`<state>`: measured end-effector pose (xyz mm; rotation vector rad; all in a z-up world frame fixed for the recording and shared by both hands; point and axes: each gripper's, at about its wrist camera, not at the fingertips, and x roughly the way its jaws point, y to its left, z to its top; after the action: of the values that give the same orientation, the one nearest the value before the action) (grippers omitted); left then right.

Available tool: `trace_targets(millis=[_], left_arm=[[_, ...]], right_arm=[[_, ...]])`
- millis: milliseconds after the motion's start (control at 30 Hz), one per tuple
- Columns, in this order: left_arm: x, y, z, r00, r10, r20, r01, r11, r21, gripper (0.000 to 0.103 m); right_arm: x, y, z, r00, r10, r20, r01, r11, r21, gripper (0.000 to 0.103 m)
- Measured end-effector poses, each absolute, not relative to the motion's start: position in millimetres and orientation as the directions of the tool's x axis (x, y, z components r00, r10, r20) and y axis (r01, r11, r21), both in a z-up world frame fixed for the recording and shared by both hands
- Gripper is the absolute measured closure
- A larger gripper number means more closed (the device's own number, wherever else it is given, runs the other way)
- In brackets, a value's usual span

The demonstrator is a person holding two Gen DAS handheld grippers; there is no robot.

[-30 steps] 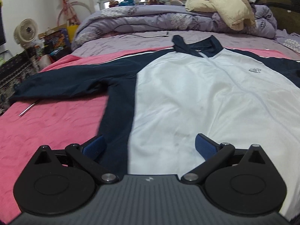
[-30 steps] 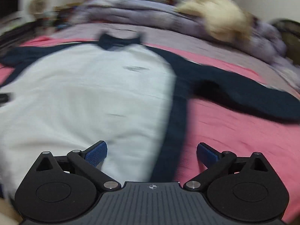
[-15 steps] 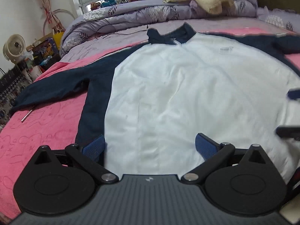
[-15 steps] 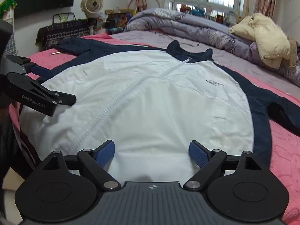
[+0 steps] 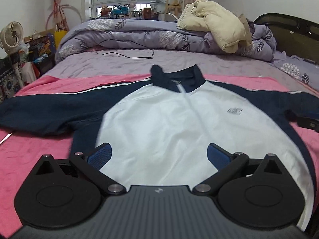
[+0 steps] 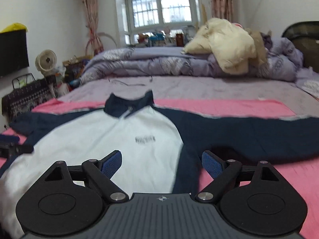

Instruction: Fold clothes

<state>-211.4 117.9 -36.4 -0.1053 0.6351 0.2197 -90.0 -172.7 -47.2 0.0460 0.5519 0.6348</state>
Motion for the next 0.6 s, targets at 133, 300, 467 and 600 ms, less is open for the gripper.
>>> trace_targets(millis=[133,300,467,600], left_arm=[[-195,111,-68,0.729,0.155,-0.667,-0.273,0.959,-0.076,0.000],[-197,105,-101,0.719,0.178,-0.672,-0.283,0.958,-0.049,0.000],[-202,105,-109,0.750,0.178,-0.637,-0.268,0.962,-0.048,0.000],[-203,104,-110,0.760,0.180,-0.625,-0.263,0.964,-0.042,0.000]], right_arm=[[-28,-163,-63,0.683,0.524,-0.509,-0.531,0.835,0.148,0.018],[44,-182,-102,0.714,0.304,-0.630,-0.433,0.900,-0.057,0.019],[107,-302,-109,0.755,0.031,-0.655,-0.079,0.996,-0.044,0.016],[146,-386,-113,0.733,-0.165,-0.660,0.170,0.984,-0.057,0.017]])
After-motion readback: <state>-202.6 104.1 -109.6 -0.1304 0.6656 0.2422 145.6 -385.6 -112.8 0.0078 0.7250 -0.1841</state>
